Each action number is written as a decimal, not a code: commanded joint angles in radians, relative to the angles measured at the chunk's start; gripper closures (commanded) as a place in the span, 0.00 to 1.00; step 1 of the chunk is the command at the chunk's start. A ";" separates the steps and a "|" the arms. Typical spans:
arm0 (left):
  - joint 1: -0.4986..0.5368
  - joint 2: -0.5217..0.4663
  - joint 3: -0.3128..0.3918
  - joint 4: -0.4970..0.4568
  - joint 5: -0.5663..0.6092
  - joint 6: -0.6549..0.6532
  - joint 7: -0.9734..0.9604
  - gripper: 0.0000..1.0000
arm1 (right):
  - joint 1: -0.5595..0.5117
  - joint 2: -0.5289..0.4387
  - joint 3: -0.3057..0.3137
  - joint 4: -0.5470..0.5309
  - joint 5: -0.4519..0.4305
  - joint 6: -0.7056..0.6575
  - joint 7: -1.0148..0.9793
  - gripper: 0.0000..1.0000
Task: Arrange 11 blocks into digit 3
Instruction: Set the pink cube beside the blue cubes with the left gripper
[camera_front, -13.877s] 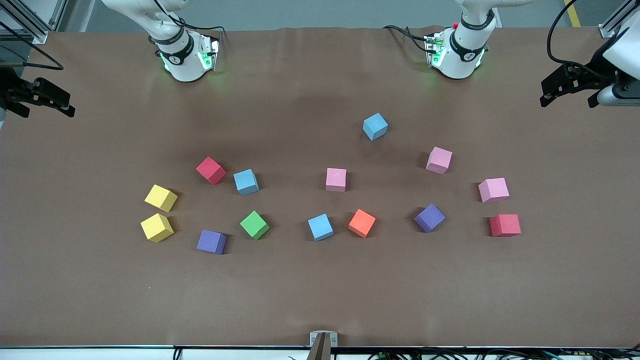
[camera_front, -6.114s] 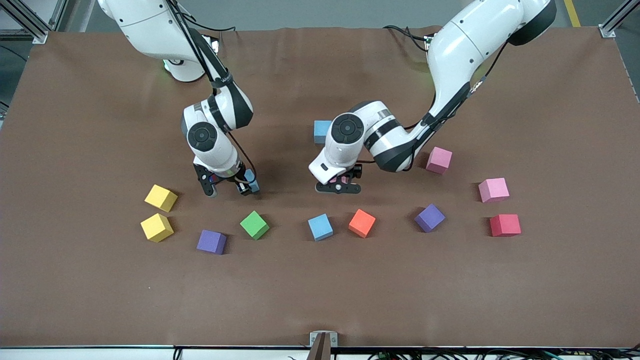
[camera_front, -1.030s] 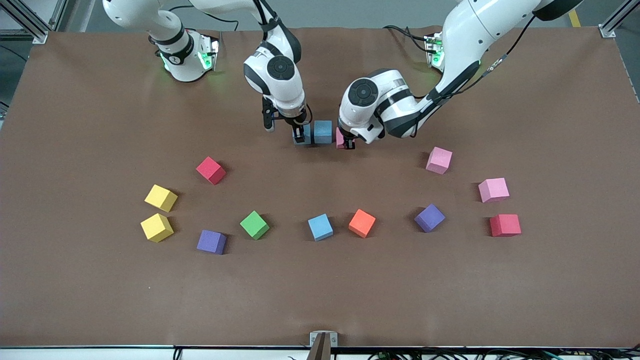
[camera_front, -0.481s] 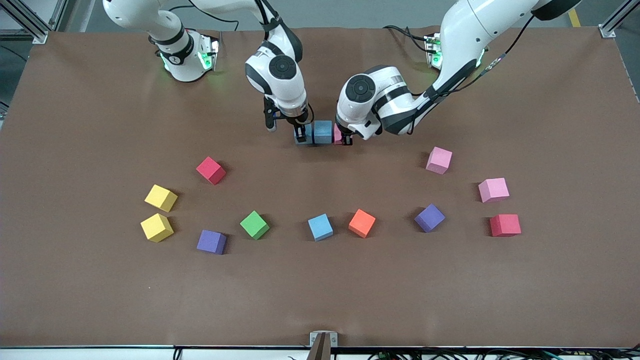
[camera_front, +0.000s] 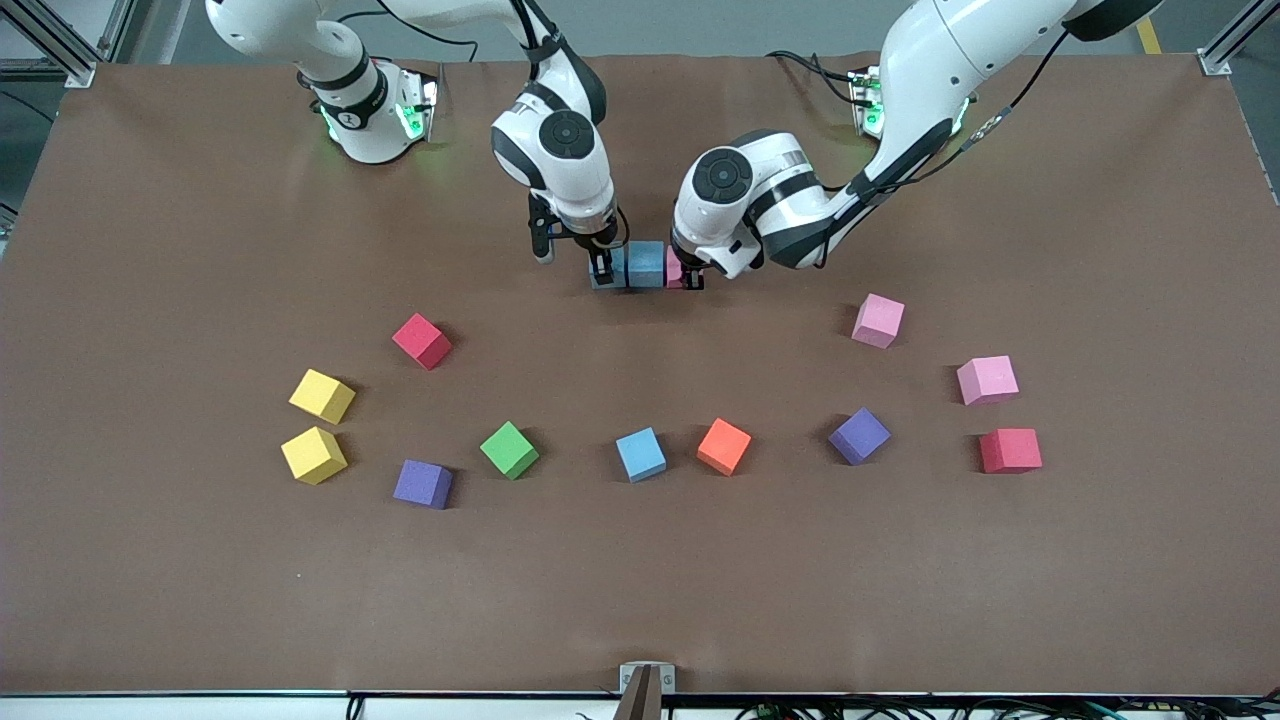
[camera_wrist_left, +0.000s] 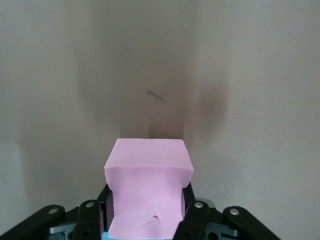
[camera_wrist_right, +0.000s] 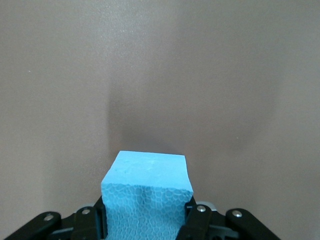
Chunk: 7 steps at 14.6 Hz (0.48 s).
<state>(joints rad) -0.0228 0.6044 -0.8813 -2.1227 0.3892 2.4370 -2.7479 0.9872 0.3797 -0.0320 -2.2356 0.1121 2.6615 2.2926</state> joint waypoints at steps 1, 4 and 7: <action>-0.002 -0.012 -0.008 -0.019 0.000 0.022 -0.118 0.80 | 0.019 0.039 -0.006 0.022 0.012 0.011 0.018 1.00; -0.008 -0.009 -0.008 -0.016 -0.001 0.024 -0.118 0.79 | 0.019 0.041 -0.006 0.028 0.012 0.011 0.018 1.00; -0.009 0.003 -0.007 -0.011 0.007 0.028 -0.118 0.79 | 0.019 0.047 -0.006 0.030 0.014 0.012 0.018 1.00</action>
<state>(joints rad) -0.0274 0.6074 -0.8814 -2.1250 0.3882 2.4426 -2.7479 0.9876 0.3815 -0.0319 -2.2332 0.1121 2.6610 2.2927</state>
